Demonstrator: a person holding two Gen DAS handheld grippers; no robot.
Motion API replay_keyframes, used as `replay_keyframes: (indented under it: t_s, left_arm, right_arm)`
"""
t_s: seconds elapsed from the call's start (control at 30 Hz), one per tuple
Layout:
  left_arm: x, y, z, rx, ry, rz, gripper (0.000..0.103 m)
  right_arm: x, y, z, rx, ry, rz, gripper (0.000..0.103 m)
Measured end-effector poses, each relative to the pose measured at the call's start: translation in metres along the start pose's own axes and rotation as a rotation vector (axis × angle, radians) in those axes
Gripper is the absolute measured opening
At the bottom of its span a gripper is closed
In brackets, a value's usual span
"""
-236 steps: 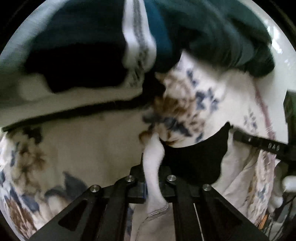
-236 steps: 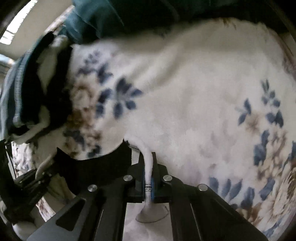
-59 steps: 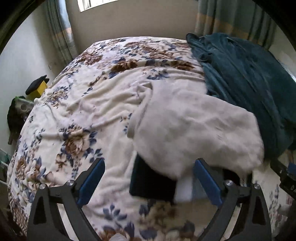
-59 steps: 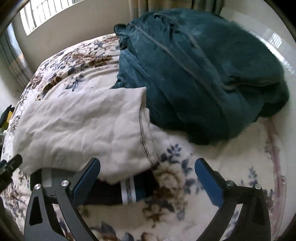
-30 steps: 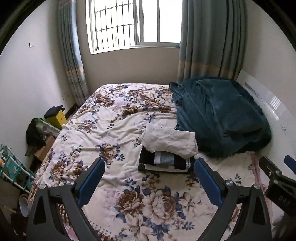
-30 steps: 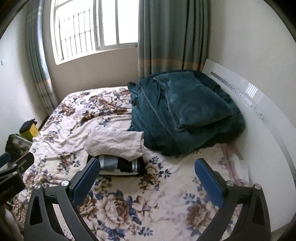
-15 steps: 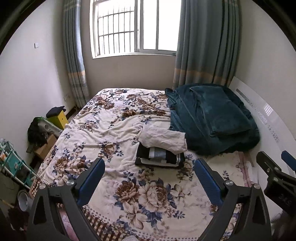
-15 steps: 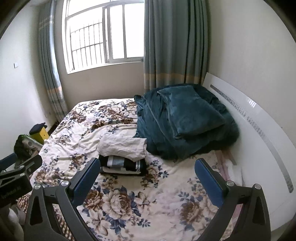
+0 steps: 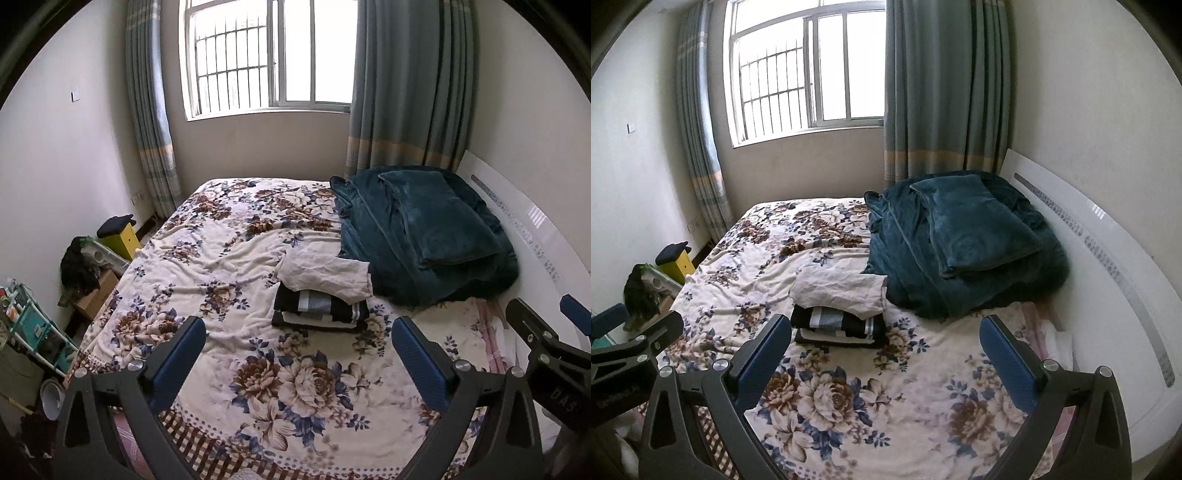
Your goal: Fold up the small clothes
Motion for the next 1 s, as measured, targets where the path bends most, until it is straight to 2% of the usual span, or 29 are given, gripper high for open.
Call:
replay_keyframes:
  t_s: [1.0]
  left_arm:
    - [-0.0019, -0.0086, 0.0037, 0.015, -0.005, 0.028, 0.103]
  right_arm:
    - [0.0017, -0.0005, 0.0053, 0.008, -0.005, 0.019, 0.103]
Point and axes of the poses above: each gripper's, at about its wrist camera, not at the fingertips, and y roughly the way its jaws point, x to its right, z to its top, the point moved 6 cm from there along y, roughly the way its jaws point, and after that the axes turned 7 degrees about -z, right-handed, at the moved point
